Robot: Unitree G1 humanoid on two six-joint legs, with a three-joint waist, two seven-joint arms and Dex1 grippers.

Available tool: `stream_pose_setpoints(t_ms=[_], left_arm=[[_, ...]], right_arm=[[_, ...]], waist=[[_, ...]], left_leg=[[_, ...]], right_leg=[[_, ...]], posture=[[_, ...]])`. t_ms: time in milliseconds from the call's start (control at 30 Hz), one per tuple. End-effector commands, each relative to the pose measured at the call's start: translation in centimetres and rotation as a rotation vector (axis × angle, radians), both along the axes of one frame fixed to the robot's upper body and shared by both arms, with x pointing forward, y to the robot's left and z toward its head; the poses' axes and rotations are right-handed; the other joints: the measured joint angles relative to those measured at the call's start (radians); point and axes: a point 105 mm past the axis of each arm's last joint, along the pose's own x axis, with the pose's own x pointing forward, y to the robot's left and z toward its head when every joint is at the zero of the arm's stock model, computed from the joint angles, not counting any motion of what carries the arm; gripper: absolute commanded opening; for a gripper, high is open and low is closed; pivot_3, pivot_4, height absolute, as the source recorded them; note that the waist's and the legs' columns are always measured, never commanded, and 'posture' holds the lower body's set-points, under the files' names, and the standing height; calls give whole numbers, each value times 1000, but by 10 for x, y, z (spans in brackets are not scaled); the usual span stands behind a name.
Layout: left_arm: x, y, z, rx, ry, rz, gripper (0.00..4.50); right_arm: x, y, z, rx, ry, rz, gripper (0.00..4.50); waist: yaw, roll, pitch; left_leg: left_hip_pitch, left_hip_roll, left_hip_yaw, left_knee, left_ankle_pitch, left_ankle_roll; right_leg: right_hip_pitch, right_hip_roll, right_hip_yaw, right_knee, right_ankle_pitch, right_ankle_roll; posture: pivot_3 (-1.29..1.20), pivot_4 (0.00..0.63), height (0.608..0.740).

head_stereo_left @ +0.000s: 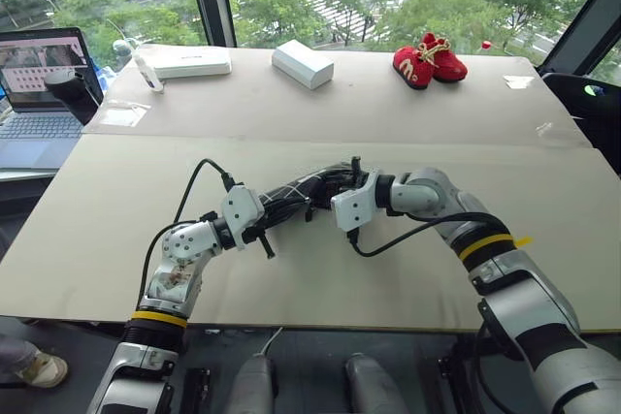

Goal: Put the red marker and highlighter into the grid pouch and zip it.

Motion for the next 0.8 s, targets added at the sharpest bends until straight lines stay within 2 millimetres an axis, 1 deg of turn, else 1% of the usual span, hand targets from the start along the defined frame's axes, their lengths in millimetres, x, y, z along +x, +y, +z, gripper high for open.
stream_pose_setpoints(t_ms=[33,67,133,200,267,300,333,367,400,433,467,500,567,633,667,733,767,800], left_arm=[[-1,-1,13,-17,-56,-2,0],[-2,-1,12,-18,-56,-1,0],[-2,-1,12,-19,-56,1,0],[-1,0,10,-18,-54,3,0],[-1,0,9,-18,-53,5,0],[0,0,9,-18,-53,6,0],[0,0,9,-17,-53,6,0],[1,1,8,-17,-52,7,0],[1,1,8,-17,-52,6,0],[1,1,8,-16,-51,6,0],[1,1,8,-16,-51,6,0],[2,1,8,-15,-52,5,0],[3,2,8,-14,-53,6,0],[4,3,8,-14,-55,6,0],[4,3,9,-15,-56,7,0],[5,3,9,-17,-59,9,0],[5,4,9,-18,-60,9,0],[5,3,9,-19,-61,9,0]], right_arm=[[13,-18,33,109,-70,-85,3455],[14,-23,36,125,-70,-102,3788],[14,-36,41,162,-66,-129,3788],[15,-64,55,250,-52,-192,3788],[12,-82,64,324,-21,-223,3788],[9,-92,70,392,32,-246,3788],[7,-104,79,514,130,-278,3788],[2,-113,82,614,254,-291,3788],[-7,-117,79,689,423,-281,3788],[-21,-117,72,723,595,-251,3788],[-32,-115,68,730,709,-228,3788],[-46,-112,56,698,826,-217,3788],[-68,-103,32,639,1001,-221,3788],[-82,-91,11,609,1124,-247,3788],[-85,-87,5,601,1157,-260,3788],[-75,-74,-16,628,1151,-361,3788],[-71,-71,-22,639,1142,-394,3788],[-65,-64,-31,643,1118,-443,3788]], waist=[[0,0,0],[0,0,0],[0,0,0],[2,0,0],[3,0,0],[2,0,0],[2,0,0],[1,0,0],[0,0,0],[1,0,0],[2,0,0],[3,0,0],[3,0,0],[-3,0,0],[-5,0,0],[-8,0,0],[-9,0,0],[-7,0,0]], left_leg=[[0,0,0,0,0,0],[0,0,0,0,0,0],[0,0,0,0,0,0],[0,0,0,0,0,0],[0,0,0,0,0,0],[0,0,0,0,0,0],[0,0,0,0,0,0],[0,0,0,0,0,0],[0,0,0,0,0,0],[0,0,0,0,0,0],[0,0,-1,0,0,0],[0,0,-1,0,0,0],[0,0,-1,0,0,0],[1,0,-1,0,0,0],[1,0,-1,0,0,0],[1,0,-1,1,0,0],[1,0,-1,1,0,0],[1,0,-1,1,0,0]], right_leg=[[0,0,0,0,0,0],[0,0,0,0,0,0],[0,0,0,0,0,0],[0,0,0,0,0,0],[0,0,0,0,0,0],[0,0,0,-1,0,0],[0,0,0,-1,0,0],[1,0,0,-1,0,0],[1,0,0,-1,0,0],[1,0,0,0,0,0],[1,0,0,0,0,0],[1,0,0,0,0,0],[2,0,0,0,0,0],[2,1,0,0,0,0],[2,1,0,0,0,0],[1,1,0,0,0,0],[1,2,1,1,0,0],[1,2,1,1,-1,0]], posture=[[0,150,729],[0,150,729],[0,150,729],[0,150,729],[0,150,729],[0,150,729],[0,150,729],[0,150,729],[0,150,729],[0,150,729],[0,150,729],[0,150,729],[0,150,729],[0,150,729],[0,150,729],[0,150,729],[0,150,729],[0,150,729]])
